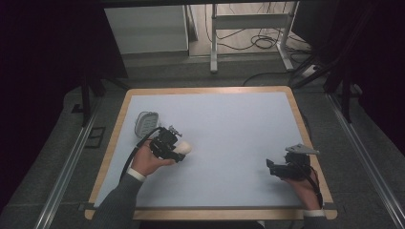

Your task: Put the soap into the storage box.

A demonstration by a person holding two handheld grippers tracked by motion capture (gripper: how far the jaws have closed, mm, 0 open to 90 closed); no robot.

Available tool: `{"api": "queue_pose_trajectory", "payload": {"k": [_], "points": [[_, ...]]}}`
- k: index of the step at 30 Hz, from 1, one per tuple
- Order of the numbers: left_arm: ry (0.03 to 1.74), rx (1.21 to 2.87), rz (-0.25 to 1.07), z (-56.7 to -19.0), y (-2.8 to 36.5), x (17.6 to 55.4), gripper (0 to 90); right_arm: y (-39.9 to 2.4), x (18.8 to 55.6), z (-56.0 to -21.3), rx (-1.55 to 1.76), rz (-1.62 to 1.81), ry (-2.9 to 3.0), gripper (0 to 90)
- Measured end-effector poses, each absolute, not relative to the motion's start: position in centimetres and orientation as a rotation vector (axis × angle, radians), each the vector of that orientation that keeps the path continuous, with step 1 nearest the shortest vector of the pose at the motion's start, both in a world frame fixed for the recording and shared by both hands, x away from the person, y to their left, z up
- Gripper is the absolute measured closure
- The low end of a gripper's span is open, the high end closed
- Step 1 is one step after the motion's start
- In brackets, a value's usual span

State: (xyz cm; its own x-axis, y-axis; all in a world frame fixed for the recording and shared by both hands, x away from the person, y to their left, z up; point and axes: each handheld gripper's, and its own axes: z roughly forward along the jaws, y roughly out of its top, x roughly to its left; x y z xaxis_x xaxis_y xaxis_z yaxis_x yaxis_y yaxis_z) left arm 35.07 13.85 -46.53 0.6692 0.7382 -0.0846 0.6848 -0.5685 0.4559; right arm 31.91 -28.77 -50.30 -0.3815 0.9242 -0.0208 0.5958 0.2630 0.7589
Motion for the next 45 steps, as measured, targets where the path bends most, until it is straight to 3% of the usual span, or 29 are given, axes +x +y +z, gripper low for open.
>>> {"api": "queue_pose_trajectory", "payload": {"k": [45], "points": [[1.299,2.313,0.228,-44.0,20.2,39.2,49.5,-29.0,32.0,-50.5,1.384,0.921,2.076,6.8]]}}
